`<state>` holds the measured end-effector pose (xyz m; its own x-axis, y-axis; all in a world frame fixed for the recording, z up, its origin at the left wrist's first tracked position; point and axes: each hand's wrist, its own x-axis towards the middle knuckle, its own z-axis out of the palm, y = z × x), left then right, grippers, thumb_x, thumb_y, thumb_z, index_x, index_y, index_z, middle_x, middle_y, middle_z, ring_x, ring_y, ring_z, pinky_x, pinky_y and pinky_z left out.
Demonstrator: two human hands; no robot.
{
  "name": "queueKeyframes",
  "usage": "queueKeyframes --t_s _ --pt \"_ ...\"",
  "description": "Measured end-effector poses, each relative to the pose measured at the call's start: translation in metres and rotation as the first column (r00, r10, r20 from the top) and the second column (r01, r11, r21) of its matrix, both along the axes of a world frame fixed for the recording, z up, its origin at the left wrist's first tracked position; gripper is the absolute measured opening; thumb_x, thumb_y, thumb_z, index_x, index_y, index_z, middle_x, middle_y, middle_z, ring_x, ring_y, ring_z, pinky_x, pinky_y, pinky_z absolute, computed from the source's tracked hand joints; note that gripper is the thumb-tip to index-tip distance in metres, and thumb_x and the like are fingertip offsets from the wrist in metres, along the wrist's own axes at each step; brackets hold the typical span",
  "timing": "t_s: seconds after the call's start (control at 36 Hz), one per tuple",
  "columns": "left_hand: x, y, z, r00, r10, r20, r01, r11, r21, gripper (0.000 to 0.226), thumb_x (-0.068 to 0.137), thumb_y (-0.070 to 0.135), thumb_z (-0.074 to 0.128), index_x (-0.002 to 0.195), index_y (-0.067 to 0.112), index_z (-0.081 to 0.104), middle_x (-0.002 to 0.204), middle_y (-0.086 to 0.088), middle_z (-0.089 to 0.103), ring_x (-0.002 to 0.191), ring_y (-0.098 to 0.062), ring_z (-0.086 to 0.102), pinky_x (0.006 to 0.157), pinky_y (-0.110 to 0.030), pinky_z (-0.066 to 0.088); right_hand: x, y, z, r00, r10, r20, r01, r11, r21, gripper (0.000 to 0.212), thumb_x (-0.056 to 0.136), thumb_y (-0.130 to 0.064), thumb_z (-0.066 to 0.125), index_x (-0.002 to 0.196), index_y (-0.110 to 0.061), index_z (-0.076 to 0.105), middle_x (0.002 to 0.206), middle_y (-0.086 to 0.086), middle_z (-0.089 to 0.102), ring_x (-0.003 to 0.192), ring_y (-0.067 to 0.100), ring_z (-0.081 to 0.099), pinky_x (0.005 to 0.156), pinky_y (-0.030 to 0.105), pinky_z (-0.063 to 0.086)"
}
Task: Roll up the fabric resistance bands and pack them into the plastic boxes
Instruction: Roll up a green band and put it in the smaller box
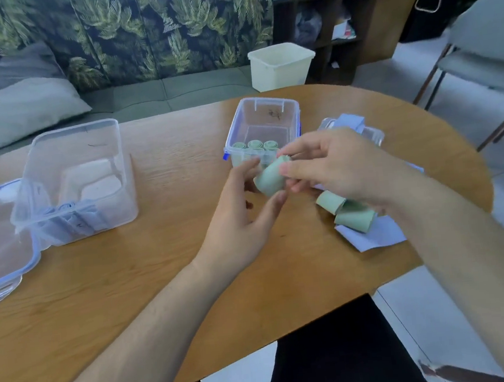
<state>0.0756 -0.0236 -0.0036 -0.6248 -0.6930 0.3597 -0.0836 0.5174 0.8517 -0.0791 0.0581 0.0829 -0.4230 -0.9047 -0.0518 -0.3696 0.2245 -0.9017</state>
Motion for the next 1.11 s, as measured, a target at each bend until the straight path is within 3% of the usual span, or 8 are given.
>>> queueKeyframes --t_s 0.11,0.19,0.28,0.42,0.53,0.67,0.92,1.11 --pt "-0.034 -0.035 -0.004 0.981 0.128 0.146 -0.083 0.958 -0.276 0.06 0.091 0.04 0.072 0.139 0.015 0.047 0.136 0.001 0.051 0.125 -0.018 0.049 0.103 -0.031 0.039 -0.046 -0.033 0.02 0.87 -0.103 -0.483 0.097 0.995 -0.037 0.025 0.089 -0.023 0.074 0.113 -0.018 0.071 0.098 0.004 0.074 0.086 0.021 0.072 0.089 0.043 0.057" --pt "-0.054 -0.062 -0.001 0.936 0.192 0.294 -0.007 0.848 -0.53 0.057 0.091 0.04 0.068 0.139 0.015 0.05 0.144 -0.001 0.048 0.134 -0.025 0.044 0.106 -0.042 0.036 -0.074 -0.07 0.024 0.735 -0.045 -0.677 0.101 0.994 0.045 0.032 0.087 -0.026 0.074 0.118 -0.02 0.07 0.113 0.006 0.068 0.101 0.023 0.064 0.094 0.041 0.053" --pt "-0.067 -0.081 -0.002 0.896 0.179 0.407 0.093 0.82 -0.565 0.057 0.093 0.037 0.066 0.143 0.017 0.048 0.15 0.003 0.044 0.139 -0.021 0.038 0.111 -0.038 0.029 -0.09 -0.101 0.015 0.62 0.105 -0.778 0.057 0.982 0.179 0.037 0.088 -0.025 0.074 0.123 -0.02 0.067 0.124 0.008 0.062 0.108 0.025 0.059 0.092 0.038 0.051" --pt "-0.075 -0.095 -0.007 0.864 0.151 0.48 0.193 0.781 -0.594 0.054 0.094 0.028 0.063 0.146 0.019 0.049 0.149 0.003 0.046 0.14 -0.022 0.04 0.11 -0.035 0.026 -0.097 -0.128 -0.01 0.545 0.326 -0.772 -0.036 0.929 0.367 0.037 0.087 -0.024 0.077 0.123 -0.021 0.066 0.123 0.003 0.063 0.108 0.025 0.06 0.091 0.044 0.054" --pt "-0.078 -0.098 -0.01 0.878 0.166 0.45 0.159 0.784 -0.6 0.044 0.092 0.024 0.065 0.136 0.017 0.059 0.141 0.002 0.055 0.133 -0.024 0.048 0.106 -0.036 0.032 -0.102 -0.137 -0.024 0.497 0.401 -0.77 -0.053 0.9 0.434 0.03 0.09 -0.021 0.074 0.12 -0.023 0.068 0.119 -0.003 0.064 0.108 0.02 0.058 0.086 0.034 0.051" --pt "-0.08 -0.097 -0.006 0.888 0.173 0.425 0.136 0.786 -0.604 0.033 0.09 0.02 0.066 0.123 0.015 0.064 0.126 0.001 0.061 0.118 -0.026 0.057 0.097 -0.038 0.037 -0.104 -0.138 -0.021 0.571 0.404 -0.715 -0.034 0.882 0.47 0.027 0.083 -0.034 0.082 0.108 -0.028 0.071 0.102 -0.011 0.065 0.1 0.016 0.06 0.078 0.032 0.049" --pt "-0.081 -0.095 0.006 0.859 0.186 0.477 0.123 0.83 -0.545 0.031 0.09 0.018 0.067 0.121 0.016 0.066 0.119 0.001 0.063 0.108 -0.025 0.059 0.089 -0.035 0.04 -0.093 -0.137 -0.008 0.606 0.466 -0.645 -0.065 0.837 0.544 0.022 0.088 -0.02 0.077 0.108 -0.028 0.075 0.094 -0.015 0.062 0.084 0.006 0.056 0.064 0.024 0.043" --pt "-0.081 -0.094 0.01 0.847 0.201 0.493 0.1 0.85 -0.518 0.032 0.089 0.023 0.07 0.121 0.019 0.067 0.118 0.003 0.063 0.105 -0.024 0.061 0.087 -0.033 0.04 -0.093 -0.133 -0.001 0.652 0.489 -0.579 -0.092 0.81 0.58 0.028 0.089 -0.017 0.072 0.115 -0.026 0.074 0.112 -0.009 0.066 0.105 0.014 0.058 0.086 0.027 0.047"
